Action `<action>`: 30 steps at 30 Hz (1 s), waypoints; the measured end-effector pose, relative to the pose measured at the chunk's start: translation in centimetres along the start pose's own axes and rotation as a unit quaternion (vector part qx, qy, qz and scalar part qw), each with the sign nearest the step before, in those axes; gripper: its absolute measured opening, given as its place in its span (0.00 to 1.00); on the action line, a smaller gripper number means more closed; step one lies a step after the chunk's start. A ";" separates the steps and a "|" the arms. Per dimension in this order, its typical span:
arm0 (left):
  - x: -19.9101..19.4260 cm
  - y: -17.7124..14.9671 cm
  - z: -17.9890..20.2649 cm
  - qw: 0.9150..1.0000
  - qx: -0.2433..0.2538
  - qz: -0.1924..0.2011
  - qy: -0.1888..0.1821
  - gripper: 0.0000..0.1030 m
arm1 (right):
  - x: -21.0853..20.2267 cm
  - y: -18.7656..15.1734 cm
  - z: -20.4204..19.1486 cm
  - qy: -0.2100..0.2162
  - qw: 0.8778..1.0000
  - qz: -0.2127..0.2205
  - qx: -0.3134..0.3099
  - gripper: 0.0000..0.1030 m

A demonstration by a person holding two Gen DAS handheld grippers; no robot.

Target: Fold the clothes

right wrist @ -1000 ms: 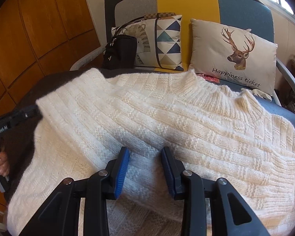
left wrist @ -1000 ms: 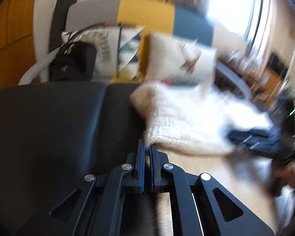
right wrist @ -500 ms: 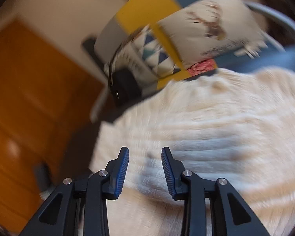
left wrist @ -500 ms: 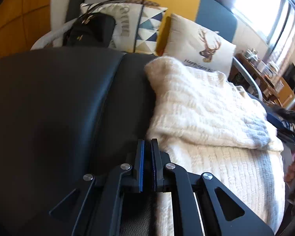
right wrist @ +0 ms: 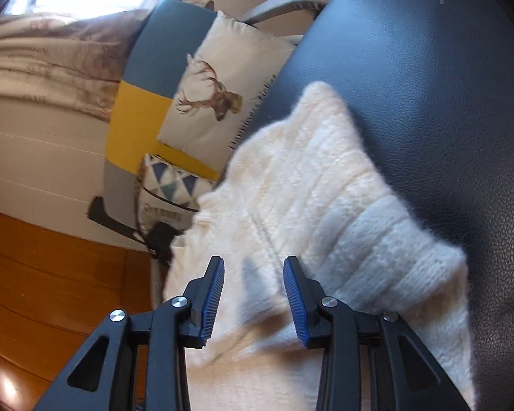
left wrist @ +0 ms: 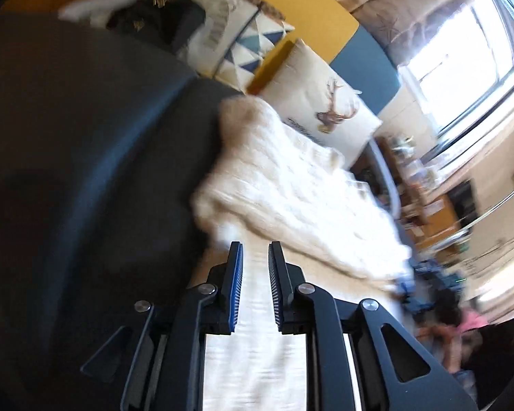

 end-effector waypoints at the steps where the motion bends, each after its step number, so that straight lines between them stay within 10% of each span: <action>1: 0.5 0.0 0.0 1.000 -0.022 -0.008 -0.014 0.18 | 0.3 -0.1 0.0 0.000 1.000 -0.005 -0.005 0.34; 14: 2.8 3.3 -3.6 0.946 -0.285 0.052 -0.142 0.25 | -0.3 -0.8 -1.0 -0.082 0.984 -0.007 -0.157 0.24; 18: 1.9 2.9 -4.3 0.957 -0.263 0.090 -0.085 0.09 | -1.9 -0.1 -4.5 -0.074 0.977 0.038 -0.197 0.31; 22: 1.7 1.7 -5.0 0.956 -0.266 0.095 -0.078 0.09 | 3.6 -4.3 -12.1 0.059 0.968 -0.094 -0.223 0.36; 25: 1.7 1.2 -5.5 0.955 -0.270 0.091 -0.085 0.09 | 10.3 -9.0 -18.6 0.124 0.930 -0.218 -0.269 0.37; 30: 0.9 1.5 -5.3 0.945 -0.287 0.094 -0.125 0.11 | 20.9 -13.9 -23.8 0.107 0.878 -0.345 -0.315 0.38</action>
Point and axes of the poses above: each gripper's, at about its wrist camera, not at the fingertips, and x roughly the way its jaws point, z to its right, y to its top, the point moved 10 cm from there along x, roughly the way its jaws point
